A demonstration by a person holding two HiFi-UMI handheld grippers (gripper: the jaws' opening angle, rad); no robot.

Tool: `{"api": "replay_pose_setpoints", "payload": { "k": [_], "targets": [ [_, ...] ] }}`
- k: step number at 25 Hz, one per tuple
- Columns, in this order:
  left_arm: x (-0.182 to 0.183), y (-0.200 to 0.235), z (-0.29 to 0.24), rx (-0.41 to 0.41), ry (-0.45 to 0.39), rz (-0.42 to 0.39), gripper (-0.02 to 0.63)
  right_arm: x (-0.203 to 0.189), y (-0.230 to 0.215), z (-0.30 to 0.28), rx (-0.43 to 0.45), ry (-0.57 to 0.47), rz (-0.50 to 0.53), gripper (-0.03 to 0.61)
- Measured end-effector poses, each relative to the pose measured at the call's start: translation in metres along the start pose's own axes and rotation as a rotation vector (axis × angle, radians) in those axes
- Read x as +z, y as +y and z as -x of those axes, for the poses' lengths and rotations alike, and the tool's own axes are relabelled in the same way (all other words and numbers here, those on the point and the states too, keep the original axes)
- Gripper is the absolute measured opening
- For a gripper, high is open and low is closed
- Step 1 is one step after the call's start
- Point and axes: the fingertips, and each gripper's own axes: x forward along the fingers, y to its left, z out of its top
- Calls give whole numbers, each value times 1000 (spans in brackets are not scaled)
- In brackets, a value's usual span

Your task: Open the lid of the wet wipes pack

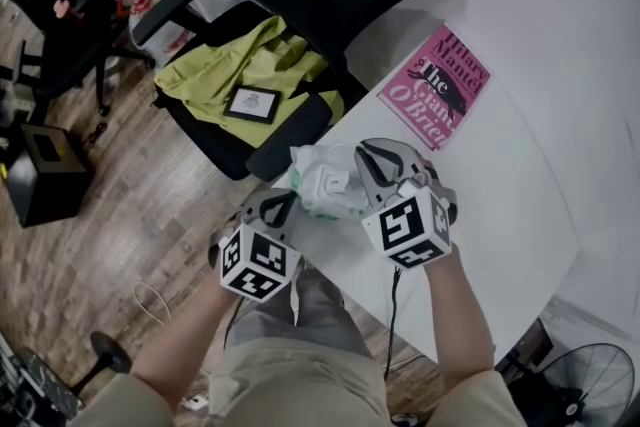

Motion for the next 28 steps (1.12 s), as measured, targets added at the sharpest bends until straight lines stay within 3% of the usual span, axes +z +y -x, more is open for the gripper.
{"api": "replay_pose_setpoints", "payload": {
  "k": [5, 13, 23, 28],
  "targets": [
    [1, 0, 0, -2, -6, 5, 21, -9, -12, -17, 11, -32, -99, 40],
    [2, 1, 0, 2, -11, 3, 21, -40, 1, -39, 3, 51, -97, 23],
    [2, 3, 5, 31, -9, -7, 21, -42, 1, -25, 18, 46, -198, 23],
    [11, 12, 26, 60, -26, 23, 21, -24, 3, 3, 10, 16, -229, 23]
  ]
}}
